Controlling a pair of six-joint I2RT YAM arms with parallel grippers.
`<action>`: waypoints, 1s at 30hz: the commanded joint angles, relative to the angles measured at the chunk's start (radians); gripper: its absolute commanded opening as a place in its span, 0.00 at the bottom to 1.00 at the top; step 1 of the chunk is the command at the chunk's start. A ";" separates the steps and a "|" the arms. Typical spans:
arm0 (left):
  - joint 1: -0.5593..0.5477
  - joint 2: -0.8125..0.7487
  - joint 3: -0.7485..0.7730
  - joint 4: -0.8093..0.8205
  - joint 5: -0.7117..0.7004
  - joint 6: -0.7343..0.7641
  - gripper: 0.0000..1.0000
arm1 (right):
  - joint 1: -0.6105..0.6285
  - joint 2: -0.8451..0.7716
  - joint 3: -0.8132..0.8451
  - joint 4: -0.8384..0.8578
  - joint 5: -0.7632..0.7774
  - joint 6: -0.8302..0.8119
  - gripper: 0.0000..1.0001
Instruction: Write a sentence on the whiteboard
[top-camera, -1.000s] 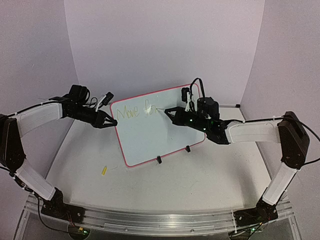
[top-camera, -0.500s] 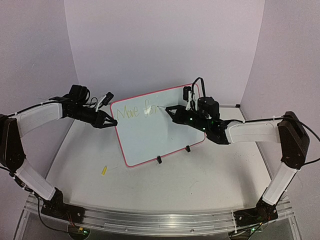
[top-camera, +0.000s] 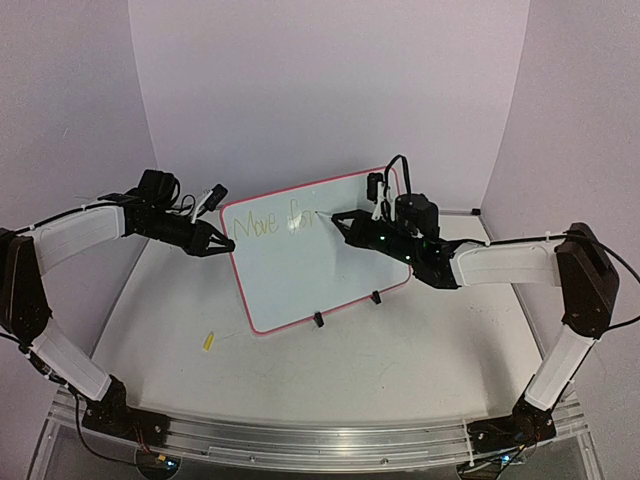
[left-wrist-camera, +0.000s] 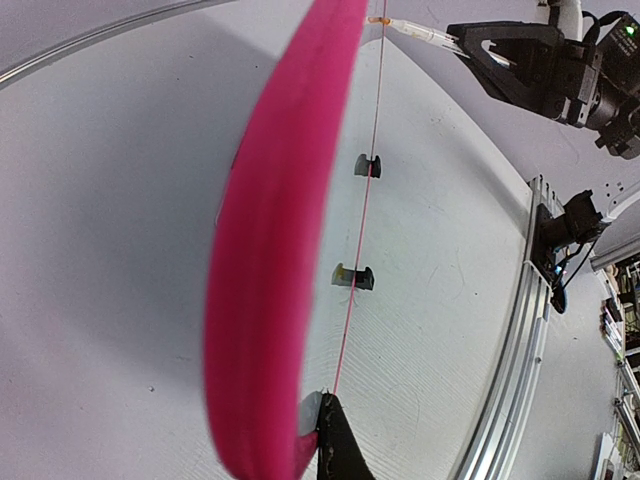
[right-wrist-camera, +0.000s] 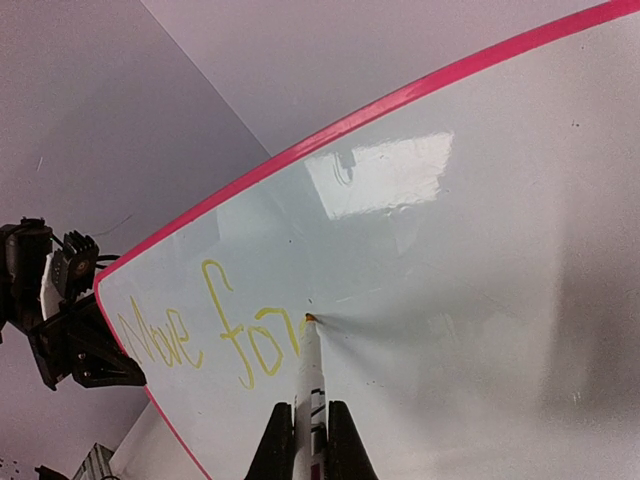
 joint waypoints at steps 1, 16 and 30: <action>-0.034 -0.004 -0.007 -0.022 -0.081 0.042 0.00 | -0.006 -0.017 0.008 -0.011 0.034 -0.018 0.00; -0.040 -0.008 -0.008 -0.023 -0.089 0.044 0.00 | -0.024 -0.151 -0.021 -0.136 -0.099 -0.132 0.00; -0.042 0.001 -0.007 -0.027 -0.096 0.047 0.00 | -0.025 -0.065 0.057 -0.143 -0.068 -0.147 0.00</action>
